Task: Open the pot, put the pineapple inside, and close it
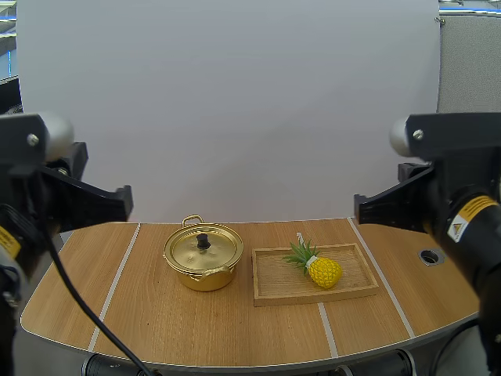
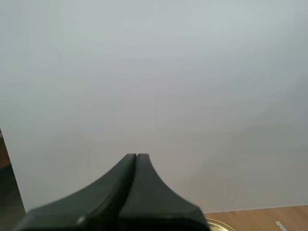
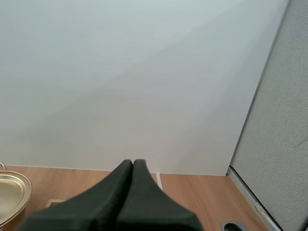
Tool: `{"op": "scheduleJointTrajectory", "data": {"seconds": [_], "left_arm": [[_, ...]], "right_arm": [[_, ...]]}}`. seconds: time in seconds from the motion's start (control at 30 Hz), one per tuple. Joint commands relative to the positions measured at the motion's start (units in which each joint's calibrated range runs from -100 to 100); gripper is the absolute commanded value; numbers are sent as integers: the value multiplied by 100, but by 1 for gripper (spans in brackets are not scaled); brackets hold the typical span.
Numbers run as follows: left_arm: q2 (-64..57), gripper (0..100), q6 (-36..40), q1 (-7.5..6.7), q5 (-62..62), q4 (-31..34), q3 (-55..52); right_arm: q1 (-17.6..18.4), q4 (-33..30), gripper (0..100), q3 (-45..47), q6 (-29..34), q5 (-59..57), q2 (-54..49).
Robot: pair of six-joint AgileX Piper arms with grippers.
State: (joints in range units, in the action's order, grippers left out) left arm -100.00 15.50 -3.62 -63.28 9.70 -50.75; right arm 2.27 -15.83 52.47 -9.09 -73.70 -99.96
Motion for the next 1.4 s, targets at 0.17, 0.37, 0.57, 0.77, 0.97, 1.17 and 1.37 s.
{"op": "scheduleJointTrajectory", "data": {"seconds": [0.17,0.37,0.57,0.77,0.97,1.17,1.37], "left_arm": [[0,0,-4,12,-1217,48,621],[0,0,-118,12,-1760,-230,620],[597,0,-1013,12,-2651,-1231,620],[1844,0,-1013,12,-2548,-1267,620],[2941,0,-1013,12,-1599,-1280,620],[3848,0,-1085,12,-1037,-1280,620],[4556,9,-1085,12,-753,-1280,620]], "right_arm": [[-23,54,0,-381,-19,-1390,-4],[-23,786,0,-381,-302,-2510,-4],[-23,1501,0,-381,-448,-2630,443],[-23,1515,0,-381,-448,-2630,1691],[-23,1468,0,-381,-585,-2006,2916],[-23,1468,0,-381,-583,-1332,3869],[-23,1458,0,-381,-659,-1062,4444]]}}
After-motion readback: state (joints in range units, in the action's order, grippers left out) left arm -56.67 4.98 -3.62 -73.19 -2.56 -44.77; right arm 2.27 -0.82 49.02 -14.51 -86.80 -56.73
